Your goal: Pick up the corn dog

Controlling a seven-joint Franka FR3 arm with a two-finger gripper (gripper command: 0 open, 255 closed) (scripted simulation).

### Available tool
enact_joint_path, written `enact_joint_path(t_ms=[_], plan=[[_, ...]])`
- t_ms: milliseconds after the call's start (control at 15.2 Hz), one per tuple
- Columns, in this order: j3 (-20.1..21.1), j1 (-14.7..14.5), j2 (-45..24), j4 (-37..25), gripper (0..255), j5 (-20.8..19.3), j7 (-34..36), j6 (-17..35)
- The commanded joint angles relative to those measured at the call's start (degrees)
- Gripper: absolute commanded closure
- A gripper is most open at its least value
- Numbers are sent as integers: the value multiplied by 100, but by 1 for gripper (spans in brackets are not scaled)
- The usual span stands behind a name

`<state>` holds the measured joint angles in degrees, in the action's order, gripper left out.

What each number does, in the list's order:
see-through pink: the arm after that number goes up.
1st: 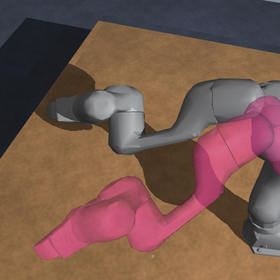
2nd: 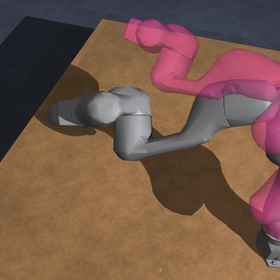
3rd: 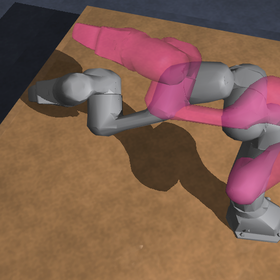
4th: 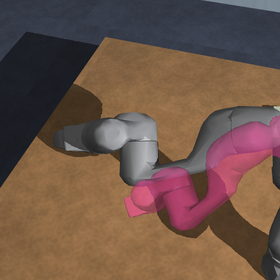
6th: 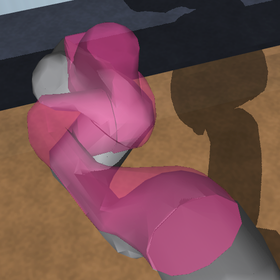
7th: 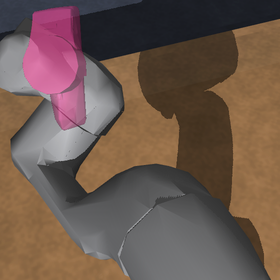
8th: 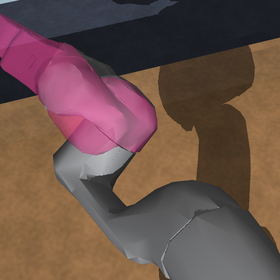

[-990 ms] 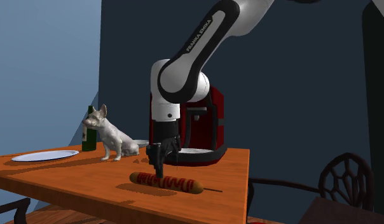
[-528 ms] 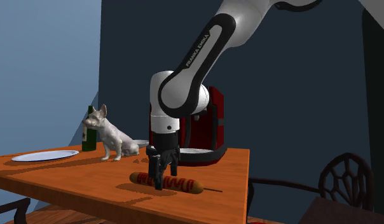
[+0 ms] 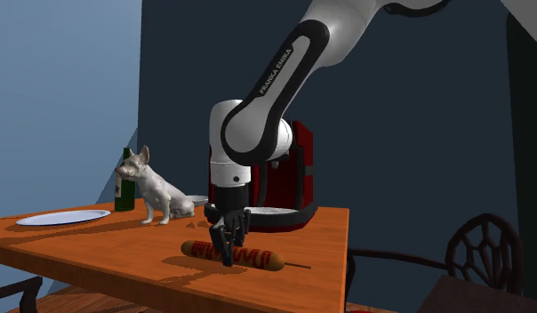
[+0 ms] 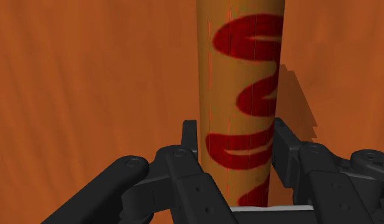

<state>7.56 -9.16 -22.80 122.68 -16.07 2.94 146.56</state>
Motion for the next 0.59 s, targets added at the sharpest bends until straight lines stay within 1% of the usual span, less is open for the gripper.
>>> enact_joint_path(t_ms=[0,132,528], plan=[[-1,1,-5,0,255,-1,0,2],[-2,3,-4,5,255,-2,-1,7],[90,63,368,6,255,163,-147,-353]])
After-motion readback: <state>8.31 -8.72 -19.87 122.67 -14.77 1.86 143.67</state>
